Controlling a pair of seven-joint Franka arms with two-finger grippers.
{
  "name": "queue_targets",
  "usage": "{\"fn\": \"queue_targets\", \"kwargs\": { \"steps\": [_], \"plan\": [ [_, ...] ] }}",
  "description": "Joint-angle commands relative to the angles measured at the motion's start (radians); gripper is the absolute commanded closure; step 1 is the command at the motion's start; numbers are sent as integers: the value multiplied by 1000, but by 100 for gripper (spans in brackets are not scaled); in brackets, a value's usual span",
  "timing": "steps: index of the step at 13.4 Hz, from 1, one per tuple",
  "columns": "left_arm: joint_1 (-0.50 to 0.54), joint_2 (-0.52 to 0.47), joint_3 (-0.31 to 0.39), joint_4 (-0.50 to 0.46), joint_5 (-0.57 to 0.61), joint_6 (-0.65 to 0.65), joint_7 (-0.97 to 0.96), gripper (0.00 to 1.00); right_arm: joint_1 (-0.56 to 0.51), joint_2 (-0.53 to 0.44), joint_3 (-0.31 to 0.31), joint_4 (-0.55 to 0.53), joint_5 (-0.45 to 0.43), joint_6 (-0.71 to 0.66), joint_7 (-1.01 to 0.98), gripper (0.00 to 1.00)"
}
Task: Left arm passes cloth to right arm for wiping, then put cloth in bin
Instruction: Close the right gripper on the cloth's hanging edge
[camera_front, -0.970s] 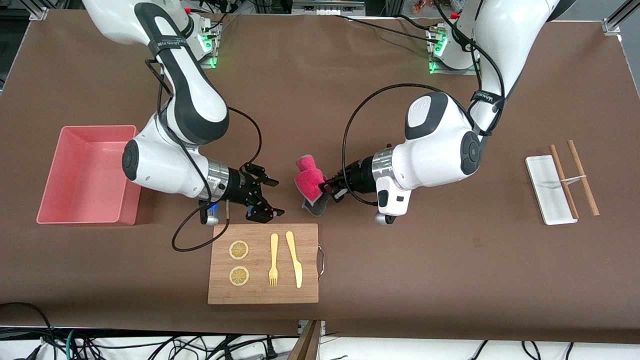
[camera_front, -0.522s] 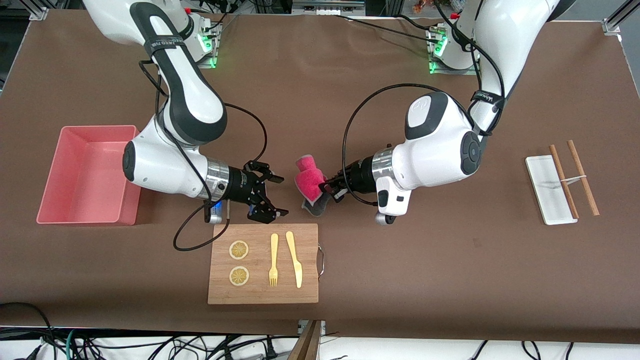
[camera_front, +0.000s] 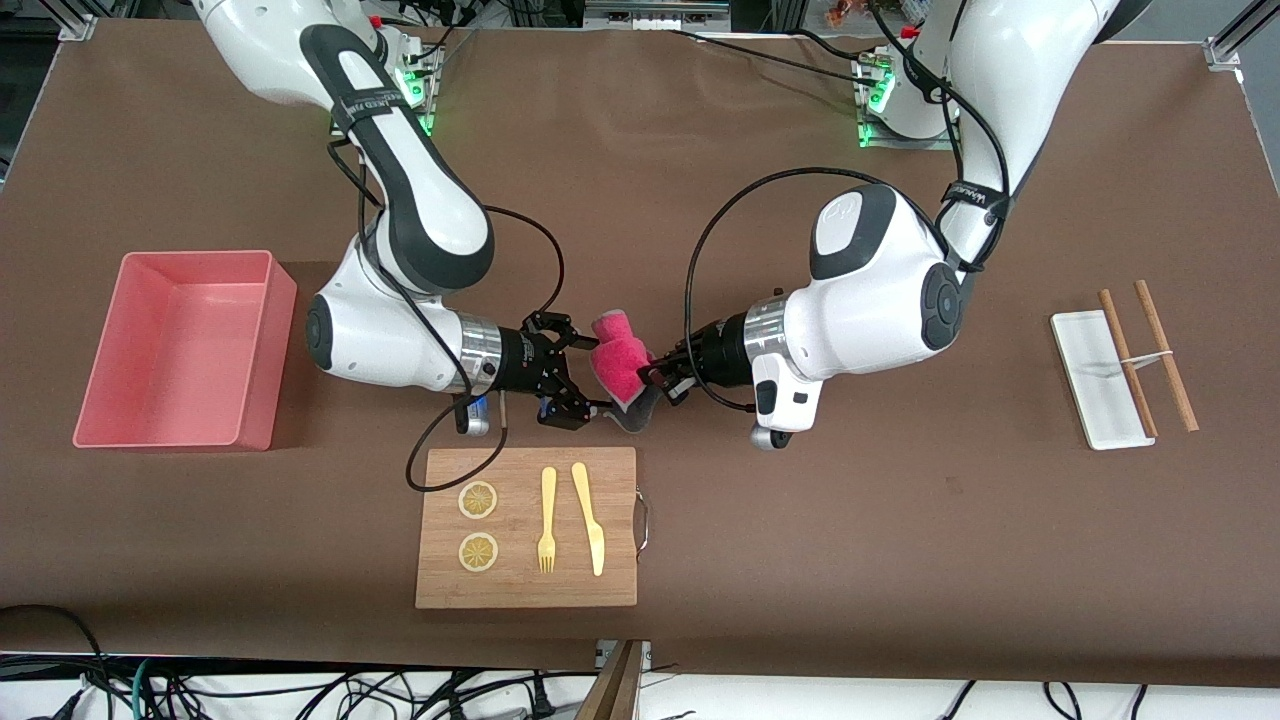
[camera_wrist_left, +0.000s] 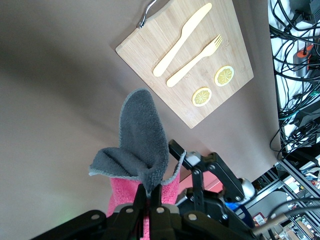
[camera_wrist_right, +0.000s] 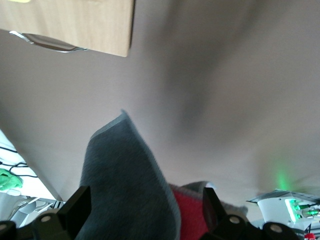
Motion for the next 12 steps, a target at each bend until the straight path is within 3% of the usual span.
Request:
{"fn": "queue_targets", "kwargs": {
  "steps": [1,9,10,11,12],
  "plan": [
    [-8,18,3,31,-24,0,8,100,-4,-15,4,-21,48,-12,7,1],
    [-8,18,3,31,-22,0,8,100,25,-14,4,-23,148,69,9,2],
    [-8,18,3,31,-22,0,8,100,32,-14,4,-23,150,78,9,13],
    [-8,18,3,31,-22,0,8,100,34,-14,4,-23,150,84,9,38],
    [-8,18,5,31,-22,0,8,100,34,-14,4,-23,151,84,9,68]
  ]
}}
